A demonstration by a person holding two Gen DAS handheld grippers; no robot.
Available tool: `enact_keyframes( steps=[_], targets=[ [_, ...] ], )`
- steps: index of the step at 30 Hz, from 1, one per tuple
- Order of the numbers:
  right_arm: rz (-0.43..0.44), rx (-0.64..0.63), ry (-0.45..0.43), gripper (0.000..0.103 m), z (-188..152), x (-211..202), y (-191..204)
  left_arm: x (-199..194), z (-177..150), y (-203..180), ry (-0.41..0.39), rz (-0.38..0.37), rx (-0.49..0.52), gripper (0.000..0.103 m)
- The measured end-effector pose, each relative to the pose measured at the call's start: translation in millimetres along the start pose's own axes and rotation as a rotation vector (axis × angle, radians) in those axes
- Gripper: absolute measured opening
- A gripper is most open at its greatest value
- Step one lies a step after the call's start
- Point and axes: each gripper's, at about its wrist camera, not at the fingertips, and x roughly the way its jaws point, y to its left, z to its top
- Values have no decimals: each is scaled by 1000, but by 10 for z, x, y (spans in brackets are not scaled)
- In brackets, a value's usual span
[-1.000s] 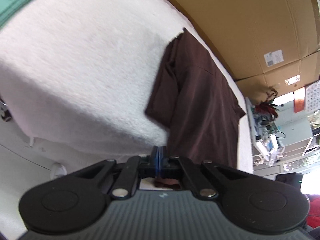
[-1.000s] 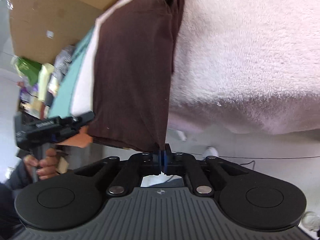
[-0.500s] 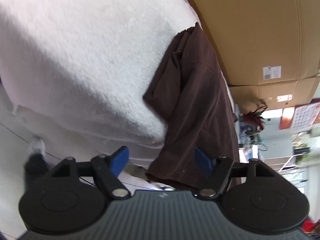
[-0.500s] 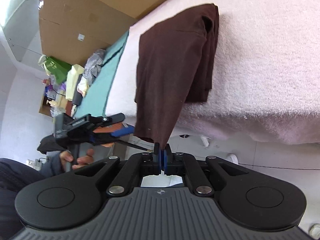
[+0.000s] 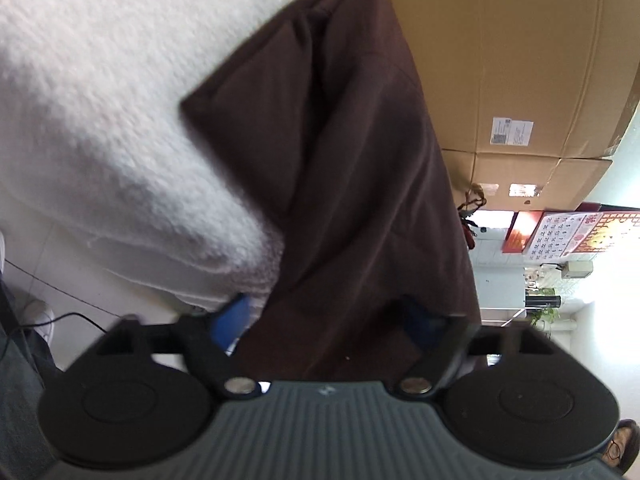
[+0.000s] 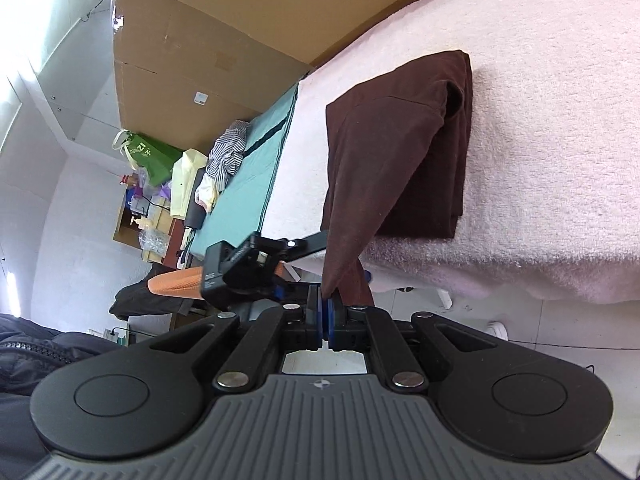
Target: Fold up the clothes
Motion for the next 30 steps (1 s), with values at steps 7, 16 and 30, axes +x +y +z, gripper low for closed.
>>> enact_keyframes(
  steps=[7, 16, 30],
  targets=[
    [-21, 17, -7, 3, -2, -15, -55, -497, -64, -429, -84, 19, 130, 0],
    [0, 50, 86, 3, -3, 325, -112, -707, 156, -631, -29, 135, 135, 0],
    [157, 429, -176, 4, 1073, 410, -508, -36, 1626, -1054, 68, 57, 21, 0]
  ],
)
